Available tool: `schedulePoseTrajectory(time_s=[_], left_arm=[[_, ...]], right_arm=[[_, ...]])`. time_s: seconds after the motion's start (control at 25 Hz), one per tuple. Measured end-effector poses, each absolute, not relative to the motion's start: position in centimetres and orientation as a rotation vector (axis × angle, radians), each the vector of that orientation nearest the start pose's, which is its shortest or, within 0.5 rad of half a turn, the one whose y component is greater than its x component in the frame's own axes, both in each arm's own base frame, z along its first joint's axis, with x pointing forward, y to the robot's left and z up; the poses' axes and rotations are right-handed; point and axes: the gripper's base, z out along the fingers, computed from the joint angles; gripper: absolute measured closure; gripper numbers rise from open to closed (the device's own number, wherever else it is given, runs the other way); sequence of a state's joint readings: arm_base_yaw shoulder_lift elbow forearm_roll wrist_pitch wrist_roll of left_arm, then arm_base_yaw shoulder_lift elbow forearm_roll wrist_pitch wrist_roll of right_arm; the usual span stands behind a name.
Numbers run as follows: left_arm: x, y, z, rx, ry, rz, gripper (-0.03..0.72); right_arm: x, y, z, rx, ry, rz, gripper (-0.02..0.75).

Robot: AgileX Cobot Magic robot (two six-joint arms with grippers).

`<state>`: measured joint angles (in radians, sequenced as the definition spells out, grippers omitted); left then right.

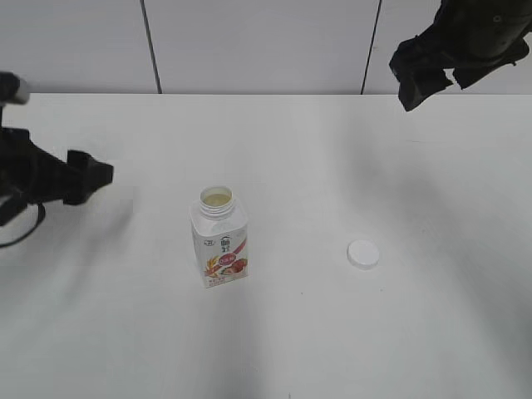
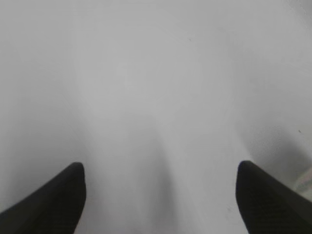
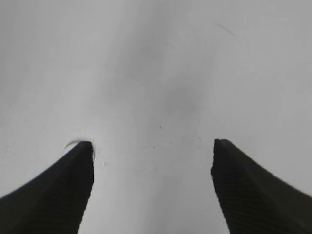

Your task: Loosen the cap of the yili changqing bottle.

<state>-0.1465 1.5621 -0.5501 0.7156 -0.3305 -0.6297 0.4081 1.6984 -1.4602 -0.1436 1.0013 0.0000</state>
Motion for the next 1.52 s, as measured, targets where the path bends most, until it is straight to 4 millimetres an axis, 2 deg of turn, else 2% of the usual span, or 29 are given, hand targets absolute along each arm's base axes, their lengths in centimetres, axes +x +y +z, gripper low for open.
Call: schedulePoseTrajectory(time_s=[0.24, 0.36, 0.44, 0.68, 0.84, 1.0, 1.12, 1.28, 1.4, 1.52], left_arm=[[28.6, -3.5, 23.0, 0.203, 2.237, 0.045, 0.154], [29.2, -2.4, 25.3, 0.181, 2.309, 0.222, 0.2], [29.4, -2.2, 26.6, 0.24, 2.365, 0.295, 0.215], [30.0, -2.7, 31.6, 0.357, 2.445, 0.26, 0.221], [30.0, -2.9, 34.3, 0.368, 2.463, 0.173, 0.221], [29.7, -2.3, 35.2, 0.306, 2.504, 0.024, 0.221], [29.3, -1.1, 34.9, 0.223, 2.573, -0.066, 0.221], [28.8, 0.6, 34.6, 0.137, 2.641, -0.085, 0.221], [28.5, 1.5, 34.4, 0.105, 2.682, -0.081, 0.221], [28.1, 1.6, 33.9, 0.108, 2.726, -0.077, 0.22]], right_arm=[[33.5, 13.2, 29.9, -0.621, 2.661, -0.078, 0.142], [33.4, 13.1, 29.8, -0.64, 2.677, -0.102, 0.142], [33.3, 13.0, 29.8, -0.652, 2.683, -0.115, 0.142], [33.1, 12.6, 29.7, -0.692, 2.71, -0.136, 0.142], [33.4, 11.1, 30.3, -0.624, 2.778, 0.042, 0.142], [33.7, 8.4, 31.4, -0.491, 2.789, 0.175, 0.142], [33.4, 6.4, 32.2, -0.425, 2.799, 0.17, 0.143], [32.7, 4.3, 33.8, -0.343, 2.765, 0.153, 0.143], [31.4, 3.1, 35.4, -0.293, 2.723, 0.14, 0.143], [29.1, 2.3, 36.5, -0.264, 2.692, 0.13, 0.143]])
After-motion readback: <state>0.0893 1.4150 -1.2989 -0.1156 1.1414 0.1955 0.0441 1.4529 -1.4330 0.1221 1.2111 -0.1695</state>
